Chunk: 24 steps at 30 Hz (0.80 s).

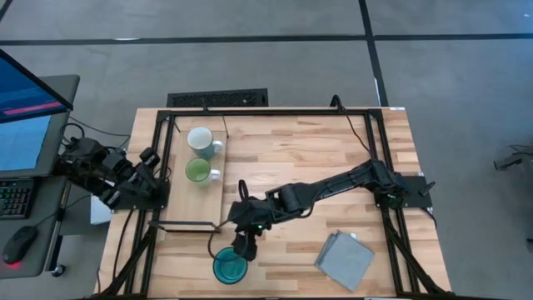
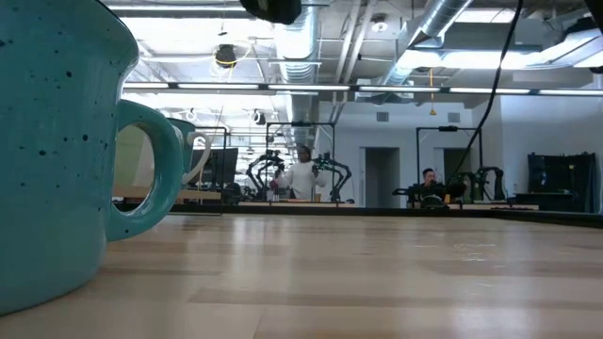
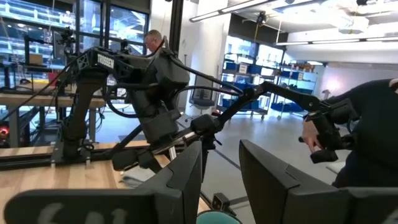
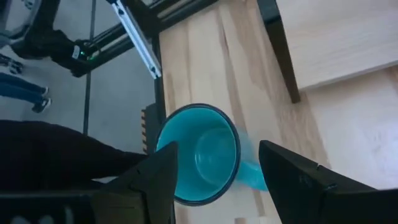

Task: Stack small to large cups/mugs on shelf
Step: Put the blue mug on the shelf

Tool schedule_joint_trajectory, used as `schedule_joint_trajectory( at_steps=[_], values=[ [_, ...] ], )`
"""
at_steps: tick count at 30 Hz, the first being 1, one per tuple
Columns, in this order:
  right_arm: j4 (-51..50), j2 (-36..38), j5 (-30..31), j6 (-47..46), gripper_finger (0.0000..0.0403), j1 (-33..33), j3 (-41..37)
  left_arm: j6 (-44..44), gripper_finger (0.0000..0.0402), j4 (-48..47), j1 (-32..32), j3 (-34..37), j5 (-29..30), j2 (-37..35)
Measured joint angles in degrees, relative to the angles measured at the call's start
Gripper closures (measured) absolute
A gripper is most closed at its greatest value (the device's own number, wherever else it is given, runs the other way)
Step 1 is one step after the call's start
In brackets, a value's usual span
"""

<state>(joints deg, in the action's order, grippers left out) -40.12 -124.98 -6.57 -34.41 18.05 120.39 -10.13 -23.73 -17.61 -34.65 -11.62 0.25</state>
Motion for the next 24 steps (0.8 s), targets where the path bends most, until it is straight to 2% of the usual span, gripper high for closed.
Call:
schedule_joint_trajectory(
  at_steps=[7,11,18,24],
  values=[
    [-1.9,0.0,0.4,-3.6,0.0159,0.0,0.0,-0.1,0.0304,0.0,0.0,0.0,0.0,0.0],
    [-2.1,-3.2,0.3,-4.7,0.0159,-0.1,-0.1,-0.1,0.0304,-0.3,0.0,0.0,0.0,0.0],
    [3.4,-7.8,-1.8,-7.8,0.0159,-0.9,0.0,-1.2,0.0304,-1.5,0.0,0.1,0.4,0.0],
    [3.9,-7.6,-2.1,-9.2,0.0159,-0.8,0.1,-1.2,0.0304,-2.2,0.0,0.0,0.4,0.0]
  ],
)
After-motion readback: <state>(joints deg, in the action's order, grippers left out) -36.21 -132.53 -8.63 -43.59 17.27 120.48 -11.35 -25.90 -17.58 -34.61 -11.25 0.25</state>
